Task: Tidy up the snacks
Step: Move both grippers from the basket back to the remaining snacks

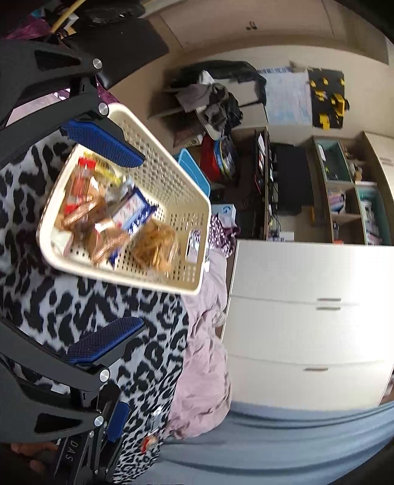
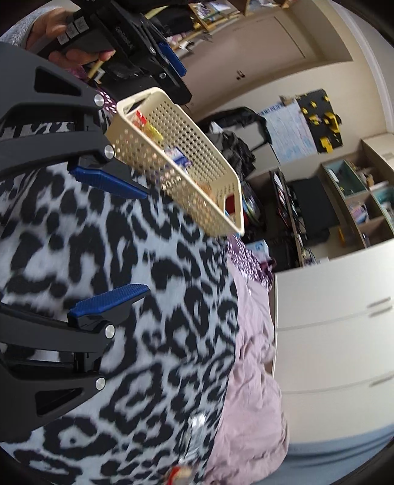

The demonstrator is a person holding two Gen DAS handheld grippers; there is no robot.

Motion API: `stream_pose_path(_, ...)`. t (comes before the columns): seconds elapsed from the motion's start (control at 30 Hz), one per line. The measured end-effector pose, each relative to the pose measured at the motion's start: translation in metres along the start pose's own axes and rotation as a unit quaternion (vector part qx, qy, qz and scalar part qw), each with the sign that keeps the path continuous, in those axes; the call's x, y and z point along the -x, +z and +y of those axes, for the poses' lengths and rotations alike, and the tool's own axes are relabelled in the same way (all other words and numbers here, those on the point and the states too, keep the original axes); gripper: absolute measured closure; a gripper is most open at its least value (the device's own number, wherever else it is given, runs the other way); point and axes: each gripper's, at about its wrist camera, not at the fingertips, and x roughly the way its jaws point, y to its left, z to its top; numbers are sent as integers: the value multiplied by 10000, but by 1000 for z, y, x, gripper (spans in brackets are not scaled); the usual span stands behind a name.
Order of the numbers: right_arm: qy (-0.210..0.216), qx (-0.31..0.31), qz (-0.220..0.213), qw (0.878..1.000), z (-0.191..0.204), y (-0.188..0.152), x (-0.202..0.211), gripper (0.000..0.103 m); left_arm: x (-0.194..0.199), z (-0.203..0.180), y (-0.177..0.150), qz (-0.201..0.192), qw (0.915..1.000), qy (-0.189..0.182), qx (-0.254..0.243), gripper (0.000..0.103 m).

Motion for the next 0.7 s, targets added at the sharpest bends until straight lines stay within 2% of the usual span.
stream_pose_path(0.33, -196, -575, -279, 9978, -61, -11, 32, 43, 1, -64, 1, 75, 9985, -217, -501, 3)
stream_pose_path(0.4, -217, -682, -315, 9969, -72, -13, 37, 38, 0, -73, 0, 94, 9982, -263, -537, 3)
stream_pose_path(0.5, -253, -835, -362, 9955, -86, -16, 41, 38, -4, -91, -3, 136, 9973, -390, -600, 3)
stream_pose_path(0.7, -706, -819, -596, 9923, -107, -27, 55, 37, -15, -123, -7, 226, 9951, -572, -770, 3)
